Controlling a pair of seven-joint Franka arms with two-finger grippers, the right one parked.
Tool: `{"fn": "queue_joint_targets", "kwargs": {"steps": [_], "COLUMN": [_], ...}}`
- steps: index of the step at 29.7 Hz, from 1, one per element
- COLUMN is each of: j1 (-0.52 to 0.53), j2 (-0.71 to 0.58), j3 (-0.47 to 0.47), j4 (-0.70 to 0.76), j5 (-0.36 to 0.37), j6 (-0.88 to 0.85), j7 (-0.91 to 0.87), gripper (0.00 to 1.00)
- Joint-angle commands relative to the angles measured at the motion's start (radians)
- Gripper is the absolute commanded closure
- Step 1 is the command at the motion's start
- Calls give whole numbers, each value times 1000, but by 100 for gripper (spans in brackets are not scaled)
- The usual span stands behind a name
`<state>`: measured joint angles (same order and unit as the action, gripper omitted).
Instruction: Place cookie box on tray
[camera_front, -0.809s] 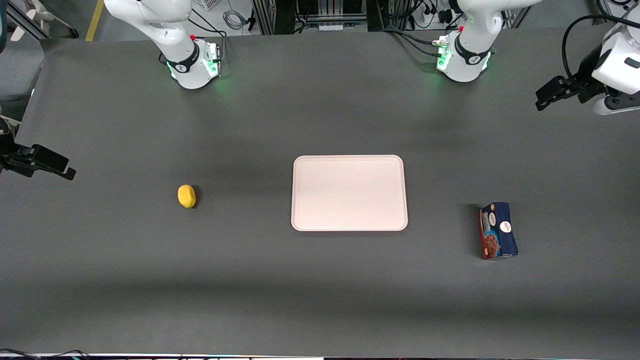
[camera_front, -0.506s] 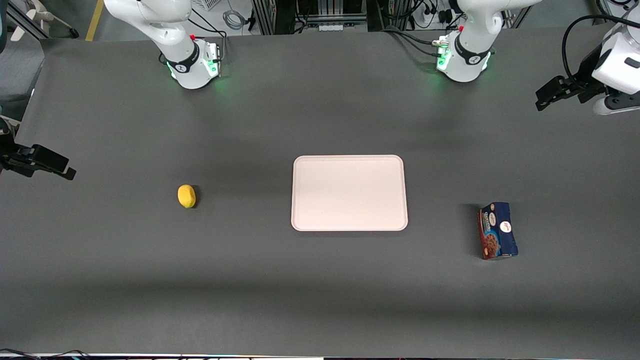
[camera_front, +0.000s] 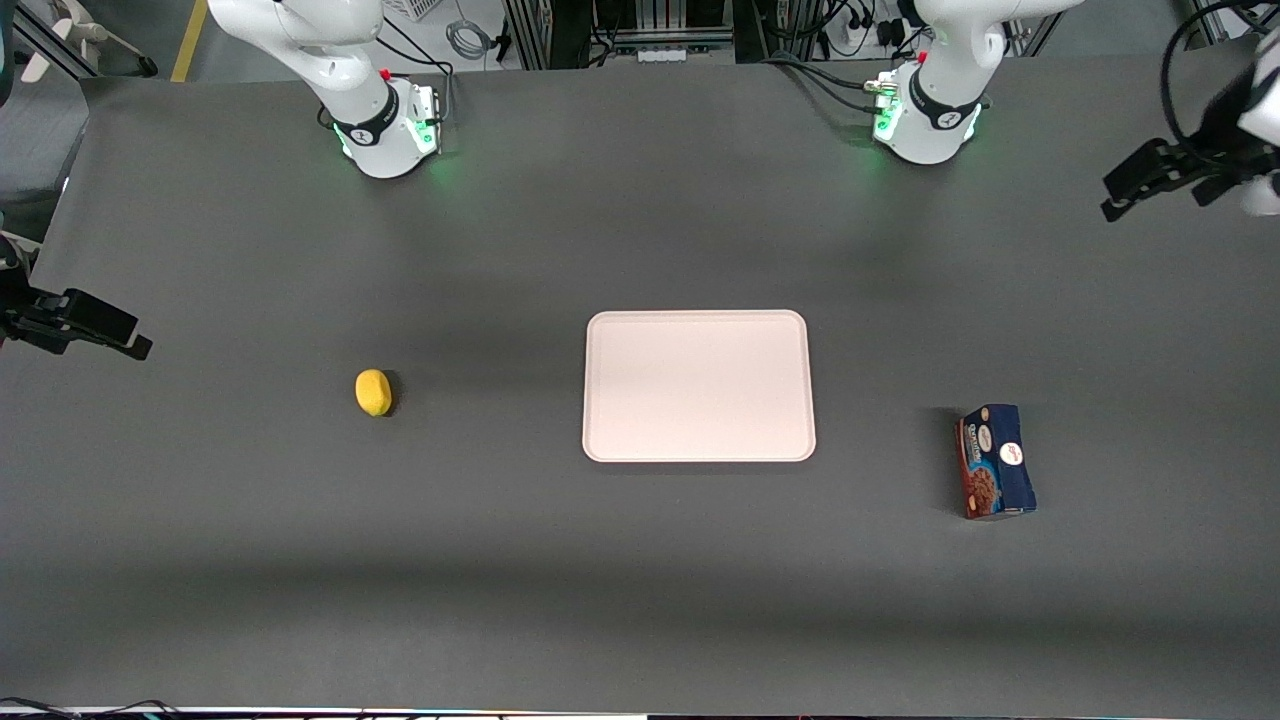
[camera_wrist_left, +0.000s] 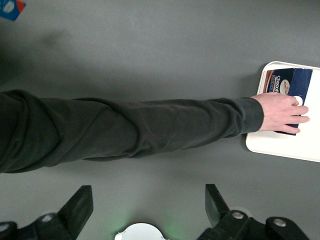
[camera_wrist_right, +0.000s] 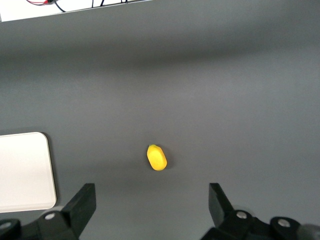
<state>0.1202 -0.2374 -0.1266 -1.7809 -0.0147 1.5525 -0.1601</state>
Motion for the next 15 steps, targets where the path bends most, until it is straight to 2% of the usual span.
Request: {"fn": "queue_joint_targets", "kwargs": {"steps": [1,8,15], "j1": [-8,-11,-13], "j2": [171,354,539], "j3": [2,-22,-64], "j4": [245,383,411], "j5": [2,7,81], "j6": [-75,-49,61], "j7": [13,20,40], "gripper": [0,0,0]}}
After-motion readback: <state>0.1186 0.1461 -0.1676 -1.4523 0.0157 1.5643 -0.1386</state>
